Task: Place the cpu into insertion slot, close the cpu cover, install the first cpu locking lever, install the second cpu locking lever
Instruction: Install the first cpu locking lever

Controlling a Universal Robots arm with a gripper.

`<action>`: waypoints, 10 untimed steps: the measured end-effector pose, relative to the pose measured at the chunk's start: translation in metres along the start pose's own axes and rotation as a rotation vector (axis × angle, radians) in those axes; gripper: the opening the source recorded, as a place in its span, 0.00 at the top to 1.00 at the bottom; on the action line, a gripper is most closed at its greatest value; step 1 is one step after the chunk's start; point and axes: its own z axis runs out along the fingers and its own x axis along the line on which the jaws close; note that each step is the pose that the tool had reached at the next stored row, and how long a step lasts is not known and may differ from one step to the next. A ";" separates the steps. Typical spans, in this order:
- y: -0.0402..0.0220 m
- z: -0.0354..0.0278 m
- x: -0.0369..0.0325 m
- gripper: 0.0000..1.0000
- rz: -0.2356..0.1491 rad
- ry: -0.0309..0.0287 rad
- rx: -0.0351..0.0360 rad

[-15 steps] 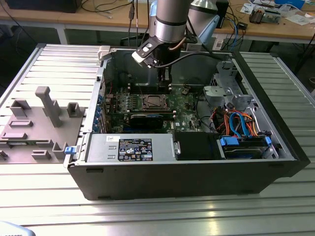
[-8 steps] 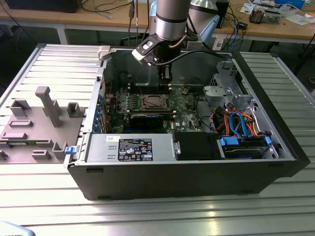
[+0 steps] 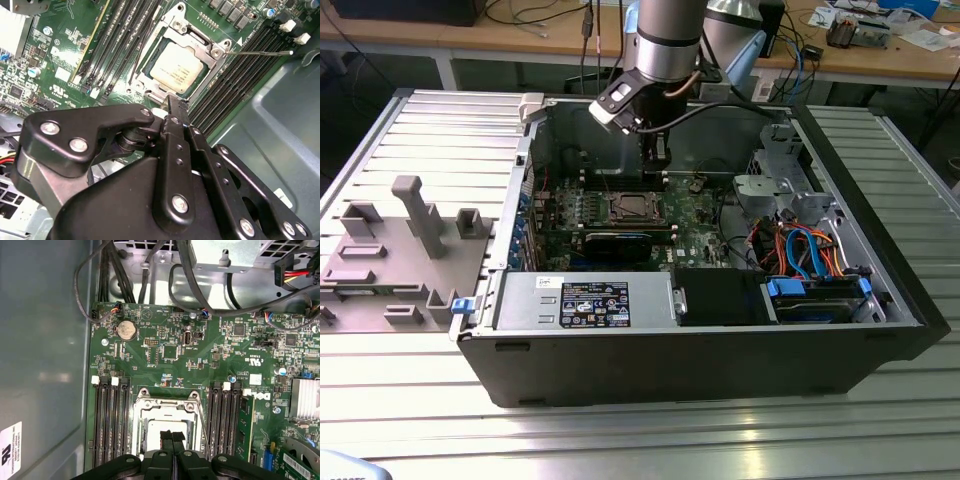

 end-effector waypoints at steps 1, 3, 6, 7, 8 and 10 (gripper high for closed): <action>0.0000 0.0000 0.0000 0.89 -0.008 -0.0002 0.0000; 0.0000 0.0000 0.0000 0.89 -0.019 -0.0004 -0.0001; 0.0000 0.0000 0.0000 0.89 -0.046 -0.0011 -0.0002; 0.0000 0.0000 0.0000 0.89 -0.053 -0.0012 -0.0002; 0.0000 0.0000 0.0000 0.89 -0.066 -0.0014 -0.0003; 0.0000 0.0000 0.0000 0.89 -0.078 -0.0017 -0.0004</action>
